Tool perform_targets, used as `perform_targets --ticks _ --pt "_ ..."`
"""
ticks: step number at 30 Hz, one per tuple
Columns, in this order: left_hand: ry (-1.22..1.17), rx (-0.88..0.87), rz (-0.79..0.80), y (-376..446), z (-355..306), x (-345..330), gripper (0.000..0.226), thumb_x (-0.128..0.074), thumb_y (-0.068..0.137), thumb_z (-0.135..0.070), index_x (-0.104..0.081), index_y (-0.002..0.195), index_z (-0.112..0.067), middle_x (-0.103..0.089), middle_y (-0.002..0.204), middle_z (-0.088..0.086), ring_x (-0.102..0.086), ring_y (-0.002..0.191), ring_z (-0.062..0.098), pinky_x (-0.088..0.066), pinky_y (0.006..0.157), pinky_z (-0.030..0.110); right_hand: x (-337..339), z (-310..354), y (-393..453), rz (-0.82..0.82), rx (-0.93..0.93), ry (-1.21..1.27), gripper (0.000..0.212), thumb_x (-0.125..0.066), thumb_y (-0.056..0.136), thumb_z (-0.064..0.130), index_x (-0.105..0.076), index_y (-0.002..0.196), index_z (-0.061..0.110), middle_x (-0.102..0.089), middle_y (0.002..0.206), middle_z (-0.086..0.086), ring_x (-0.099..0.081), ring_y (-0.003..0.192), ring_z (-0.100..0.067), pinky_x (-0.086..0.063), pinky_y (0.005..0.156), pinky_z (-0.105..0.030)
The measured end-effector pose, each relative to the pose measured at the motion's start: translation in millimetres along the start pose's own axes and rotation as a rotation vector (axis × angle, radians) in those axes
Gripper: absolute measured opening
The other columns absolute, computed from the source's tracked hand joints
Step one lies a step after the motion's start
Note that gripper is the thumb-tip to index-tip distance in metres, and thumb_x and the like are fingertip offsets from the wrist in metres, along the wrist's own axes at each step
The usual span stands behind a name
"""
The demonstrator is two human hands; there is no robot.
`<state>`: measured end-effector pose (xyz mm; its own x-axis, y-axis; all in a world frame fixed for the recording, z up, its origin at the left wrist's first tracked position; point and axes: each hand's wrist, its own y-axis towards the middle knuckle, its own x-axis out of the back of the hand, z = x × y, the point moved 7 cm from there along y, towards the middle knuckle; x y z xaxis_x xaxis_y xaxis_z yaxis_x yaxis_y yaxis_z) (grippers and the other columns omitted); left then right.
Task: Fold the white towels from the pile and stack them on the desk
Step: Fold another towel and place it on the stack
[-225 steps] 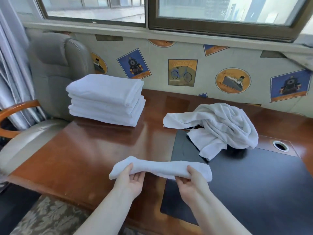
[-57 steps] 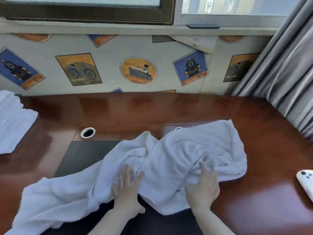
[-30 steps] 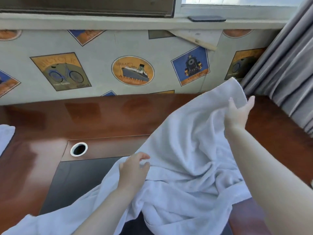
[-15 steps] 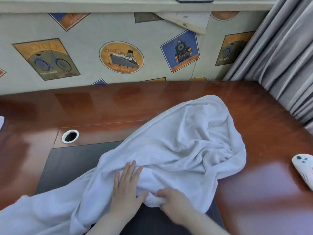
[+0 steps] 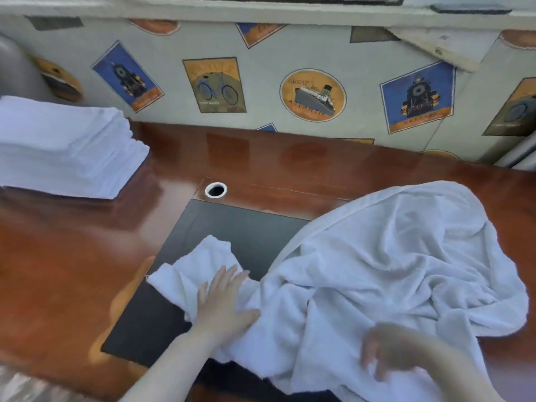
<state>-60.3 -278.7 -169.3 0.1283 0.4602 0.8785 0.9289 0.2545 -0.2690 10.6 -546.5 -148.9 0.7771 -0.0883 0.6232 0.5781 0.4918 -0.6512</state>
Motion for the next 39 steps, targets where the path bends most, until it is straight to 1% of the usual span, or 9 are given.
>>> perform_targets --ticks 4,7,11,15,19,26,33,35,39 --pt "-0.031 0.0 0.216 -24.5 33.3 -6.8 0.05 -0.068 0.071 -0.055 -0.049 0.115 -0.041 -0.004 0.16 -0.017 0.007 0.149 0.013 -0.013 0.115 0.04 -21.3 123.9 38.4 -0.421 0.319 -0.076 0.049 -0.054 0.081 0.008 -0.056 0.125 0.027 -0.051 0.128 0.013 -0.041 0.129 -0.011 -0.029 0.108 -0.023" --pt "0.004 -0.118 0.212 -35.6 32.3 -11.3 0.064 -0.063 0.072 -0.053 -0.047 0.132 -0.039 -0.003 0.157 -0.02 0.009 0.148 0.01 -0.01 0.117 0.045 -81.7 185.1 57.3 -0.278 0.48 -0.375 0.073 -0.064 0.081 0.021 -0.03 0.145 0.023 -0.034 0.146 0.003 -0.024 0.139 -0.017 -0.001 0.119 -0.046" --pt "-0.049 -0.151 0.383 -40.6 49.9 -7.0 0.078 -0.077 0.049 -0.061 -0.046 0.119 -0.043 0.012 0.151 -0.036 0.02 0.14 -0.005 -0.02 0.108 0.057 -67.5 169.6 65.2 -0.363 0.331 -0.502 0.067 -0.057 0.077 0.011 -0.036 0.138 0.031 -0.05 0.122 0.001 -0.046 0.112 -0.026 -0.029 0.09 -0.038" --pt "0.197 -0.217 0.271 -23.0 59.6 15.9 0.051 -0.075 0.062 -0.047 -0.047 0.102 -0.034 -0.024 0.141 -0.025 -0.03 0.125 0.012 -0.035 0.079 0.037 1.5 151.6 41.7 -0.643 0.16 -0.368 0.045 -0.042 0.064 0.003 -0.064 0.095 0.027 -0.057 0.085 0.009 -0.044 0.066 -0.015 -0.026 0.06 -0.024" --pt "-0.069 -0.136 0.197 5.3 84.2 45.1 0.04 -0.065 0.078 -0.049 -0.031 0.07 -0.029 -0.041 0.076 -0.012 -0.037 0.071 0.01 -0.025 0.059 0.03 46.4 129.0 -15.3 -1.036 0.034 0.0 0.04 -0.056 0.051 -0.009 -0.062 0.069 0.027 -0.054 0.066 0.014 -0.041 0.055 -0.007 -0.031 0.057 -0.028" --pt "0.048 -0.353 0.212 67.8 78.4 142.0 0.031 -0.055 0.086 -0.049 -0.045 0.068 -0.026 -0.054 0.067 -0.008 -0.053 0.074 0.018 -0.028 0.057 0.027 10.7 158.4 -6.1 -0.48 -0.177 -0.044 0.05 -0.079 0.058 0.055 -0.04 0.064 0.024 -0.046 0.074 0.008 -0.043 0.07 -0.008 -0.027 0.065 -0.025" --pt "0.155 -0.345 0.895 92.9 112.7 217.9 0.046 -0.088 0.049 -0.062 -0.067 0.077 -0.031 -0.071 0.078 -0.015 -0.068 0.071 0.007 -0.056 0.067 0.026 51.4 236.2 42.8 0.002 -0.254 -0.207 0.024 -0.078 0.075 0.039 -0.057 0.071 0.027 -0.058 0.079 0.01 -0.056 0.07 -0.006 -0.039 0.056 -0.023" --pt "0.218 -0.358 0.743 130.6 115.0 243.5 0.039 -0.09 0.055 -0.052 -0.072 0.081 -0.029 -0.074 0.089 -0.009 -0.07 0.08 0.01 -0.056 0.073 0.028 92.7 253.9 76.8 -0.077 -0.259 -0.215 0.022 -0.08 0.076 0.034 -0.06 0.07 0.026 -0.057 0.073 0.009 -0.056 0.068 -0.009 -0.047 0.059 -0.028" --pt "0.296 -0.36 -0.044 201.6 78.1 291.3 0.054 -0.072 0.081 -0.04 -0.055 0.13 -0.027 -0.054 0.137 0.004 -0.049 0.127 0.024 -0.035 0.1 0.038 194.8 263.7 108.1 -0.909 -0.306 0.111 0.041 -0.07 0.084 0.02 -0.056 0.122 0.016 -0.056 0.125 -0.011 -0.057 0.112 -0.032 -0.046 0.082 -0.034"
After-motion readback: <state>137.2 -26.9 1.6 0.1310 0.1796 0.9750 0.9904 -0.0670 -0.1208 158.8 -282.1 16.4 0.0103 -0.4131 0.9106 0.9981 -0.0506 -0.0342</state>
